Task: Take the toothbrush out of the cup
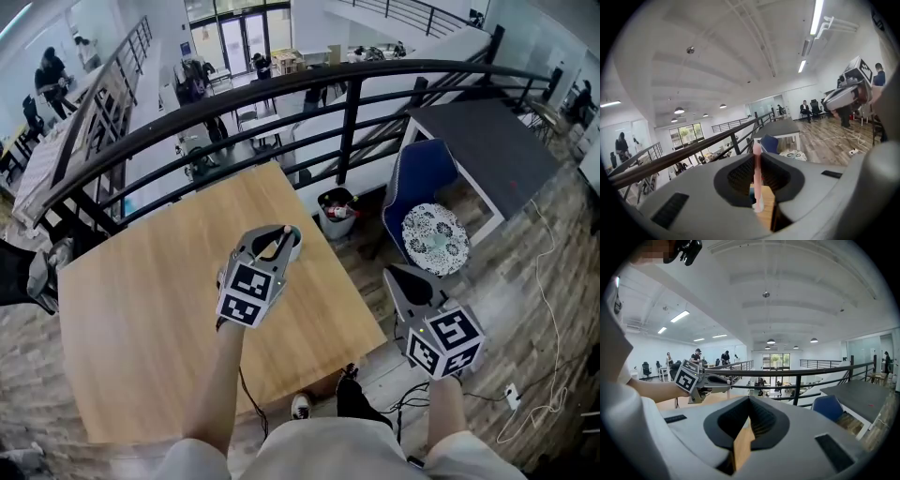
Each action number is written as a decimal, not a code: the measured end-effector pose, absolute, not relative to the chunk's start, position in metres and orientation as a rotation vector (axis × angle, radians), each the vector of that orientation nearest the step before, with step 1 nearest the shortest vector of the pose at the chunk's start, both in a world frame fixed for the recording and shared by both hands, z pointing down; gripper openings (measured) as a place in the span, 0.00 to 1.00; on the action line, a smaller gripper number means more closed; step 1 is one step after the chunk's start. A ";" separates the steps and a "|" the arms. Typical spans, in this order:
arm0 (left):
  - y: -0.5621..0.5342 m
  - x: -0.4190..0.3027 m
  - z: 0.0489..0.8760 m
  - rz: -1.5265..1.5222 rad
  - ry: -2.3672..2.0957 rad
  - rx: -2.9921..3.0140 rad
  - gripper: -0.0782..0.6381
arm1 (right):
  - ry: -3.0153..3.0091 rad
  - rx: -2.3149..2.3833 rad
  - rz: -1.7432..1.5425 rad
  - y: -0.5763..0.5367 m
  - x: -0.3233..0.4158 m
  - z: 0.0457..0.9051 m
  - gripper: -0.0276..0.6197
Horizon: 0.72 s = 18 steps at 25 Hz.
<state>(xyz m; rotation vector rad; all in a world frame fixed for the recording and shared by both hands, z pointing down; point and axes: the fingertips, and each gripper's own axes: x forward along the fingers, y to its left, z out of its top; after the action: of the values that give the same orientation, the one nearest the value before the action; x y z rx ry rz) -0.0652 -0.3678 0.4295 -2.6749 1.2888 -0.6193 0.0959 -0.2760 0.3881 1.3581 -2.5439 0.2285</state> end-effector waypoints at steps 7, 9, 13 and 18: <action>-0.313 -0.072 0.393 -0.567 1.204 -2.630 0.21 | -2.556 1.388 0.147 -0.244 0.077 0.362 0.05; -0.299 -0.075 0.385 -0.559 1.182 -2.615 0.21 | -2.556 1.394 0.130 -0.234 0.069 0.357 0.05; -0.274 -0.082 0.372 -0.549 1.145 -2.594 0.21 | -2.556 1.408 0.104 -0.216 0.058 0.348 0.05; -0.246 -0.088 0.355 -0.537 1.113 -2.562 0.21 | -2.548 1.424 0.056 -0.198 0.049 0.338 0.05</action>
<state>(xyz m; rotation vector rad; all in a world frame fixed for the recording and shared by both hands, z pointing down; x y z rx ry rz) -0.0876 -0.2464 0.3553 -2.5616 1.1130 -0.5366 0.0492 -0.1984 0.3376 1.4242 -2.5480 0.0560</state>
